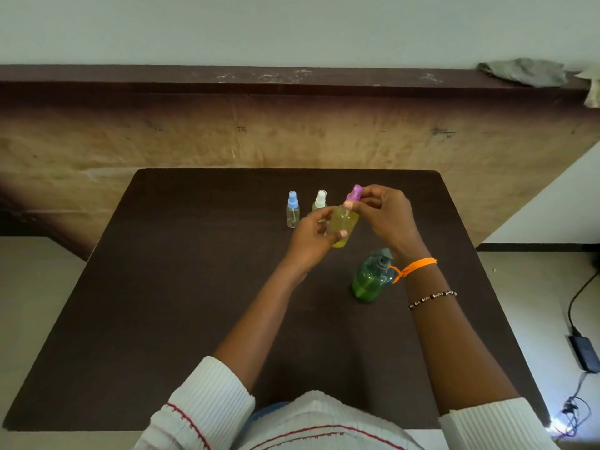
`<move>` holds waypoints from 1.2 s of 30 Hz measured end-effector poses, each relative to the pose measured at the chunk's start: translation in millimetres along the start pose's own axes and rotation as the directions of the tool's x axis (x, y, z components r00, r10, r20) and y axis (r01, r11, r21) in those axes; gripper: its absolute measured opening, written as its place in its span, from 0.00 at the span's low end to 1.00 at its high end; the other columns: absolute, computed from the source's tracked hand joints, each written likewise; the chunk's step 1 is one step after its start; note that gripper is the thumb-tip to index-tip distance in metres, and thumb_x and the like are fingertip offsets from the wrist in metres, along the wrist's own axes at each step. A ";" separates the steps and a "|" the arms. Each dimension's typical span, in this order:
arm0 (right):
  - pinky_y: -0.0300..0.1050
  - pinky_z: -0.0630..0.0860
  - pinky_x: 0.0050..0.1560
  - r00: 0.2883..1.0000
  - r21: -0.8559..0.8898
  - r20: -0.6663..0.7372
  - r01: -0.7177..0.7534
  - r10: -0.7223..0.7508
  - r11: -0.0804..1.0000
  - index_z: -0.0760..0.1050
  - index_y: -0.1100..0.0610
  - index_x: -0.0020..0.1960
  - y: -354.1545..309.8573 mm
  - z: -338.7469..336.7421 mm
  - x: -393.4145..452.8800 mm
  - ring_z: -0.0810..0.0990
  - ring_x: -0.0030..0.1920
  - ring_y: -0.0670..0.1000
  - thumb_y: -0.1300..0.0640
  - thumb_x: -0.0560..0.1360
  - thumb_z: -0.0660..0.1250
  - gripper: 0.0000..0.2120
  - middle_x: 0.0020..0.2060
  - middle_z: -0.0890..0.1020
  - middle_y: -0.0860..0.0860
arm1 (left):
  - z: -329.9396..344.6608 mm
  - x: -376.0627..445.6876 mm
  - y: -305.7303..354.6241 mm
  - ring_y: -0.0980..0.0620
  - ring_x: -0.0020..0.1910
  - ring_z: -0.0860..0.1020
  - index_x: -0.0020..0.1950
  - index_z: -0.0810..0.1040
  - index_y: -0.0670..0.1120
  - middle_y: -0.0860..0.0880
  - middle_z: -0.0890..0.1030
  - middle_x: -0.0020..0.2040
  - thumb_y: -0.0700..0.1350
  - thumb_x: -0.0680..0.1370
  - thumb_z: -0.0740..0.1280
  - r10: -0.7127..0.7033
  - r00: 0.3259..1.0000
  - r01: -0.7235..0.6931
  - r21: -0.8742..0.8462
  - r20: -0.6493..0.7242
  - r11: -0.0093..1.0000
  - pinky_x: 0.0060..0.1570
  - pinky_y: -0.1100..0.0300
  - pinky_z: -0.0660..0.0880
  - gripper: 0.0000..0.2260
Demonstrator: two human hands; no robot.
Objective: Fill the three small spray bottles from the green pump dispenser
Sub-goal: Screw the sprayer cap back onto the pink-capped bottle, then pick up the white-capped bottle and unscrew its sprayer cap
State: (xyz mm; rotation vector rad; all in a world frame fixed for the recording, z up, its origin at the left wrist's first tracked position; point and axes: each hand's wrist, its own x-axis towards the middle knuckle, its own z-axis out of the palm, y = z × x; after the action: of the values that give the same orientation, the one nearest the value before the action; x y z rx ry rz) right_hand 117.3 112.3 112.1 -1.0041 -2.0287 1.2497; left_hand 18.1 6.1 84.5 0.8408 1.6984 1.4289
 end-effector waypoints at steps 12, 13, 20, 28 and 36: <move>0.29 0.75 0.50 0.993 -0.094 0.093 0.082 -0.073 0.992 0.81 0.66 0.50 50.6 0.3 62.4 0.81 0.44 0.42 0.68 0.70 0.73 0.09 0.48 0.84 0.59 | -0.1 19.6 -33.0 0.56 0.51 0.77 0.61 0.75 0.44 0.47 0.79 0.55 0.39 0.75 0.68 -0.209 0.977 0.210 0.041 -0.032 0.977 0.45 0.71 0.71 0.14; 0.28 0.75 0.50 0.992 -0.102 0.104 0.074 -0.064 0.992 0.81 0.66 0.50 55.7 3.1 65.7 0.81 0.46 0.46 0.69 0.70 0.73 0.08 0.48 0.84 0.60 | -0.1 20.4 -35.1 0.56 0.50 0.77 0.61 0.75 0.44 0.48 0.79 0.53 0.39 0.75 0.68 -0.214 0.976 0.216 0.047 -0.033 0.975 0.46 0.71 0.71 0.14; 0.25 0.74 0.48 0.993 -0.137 0.109 0.053 -0.038 0.989 0.80 0.62 0.48 90.3 21.2 84.5 0.80 0.40 0.33 0.70 0.70 0.72 0.08 0.47 0.84 0.59 | -5.4 23.3 -47.8 0.56 0.51 0.77 0.60 0.76 0.46 0.50 0.79 0.50 0.40 0.76 0.68 -0.254 0.965 0.259 0.096 -0.063 0.961 0.49 0.69 0.71 0.13; 0.48 0.78 0.59 0.994 -0.183 0.106 0.007 0.013 0.983 0.81 0.66 0.53 110.8 27.6 88.6 0.82 0.49 0.51 0.71 0.71 0.70 0.11 0.50 0.84 0.61 | -9.8 26.5 -54.7 0.56 0.51 0.77 0.59 0.77 0.47 0.52 0.80 0.49 0.41 0.76 0.67 -0.278 0.954 0.290 0.108 -0.114 0.951 0.47 0.70 0.70 0.12; 0.54 0.77 0.60 0.997 -0.183 0.075 0.016 -0.002 0.983 0.80 0.64 0.56 122.2 30.8 91.1 0.83 0.54 0.58 0.70 0.72 0.69 0.13 0.51 0.84 0.60 | -6.5 28.3 -54.6 0.57 0.51 0.78 0.59 0.77 0.47 0.52 0.80 0.49 0.42 0.76 0.67 -0.281 0.955 0.290 0.108 -0.094 0.951 0.48 0.68 0.71 0.12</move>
State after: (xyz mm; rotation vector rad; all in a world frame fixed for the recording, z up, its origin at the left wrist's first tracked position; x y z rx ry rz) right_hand 79.5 206.9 -5.4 -1.0443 -2.2369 1.1258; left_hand -2.8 18.2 27.5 0.5782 1.8941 1.1843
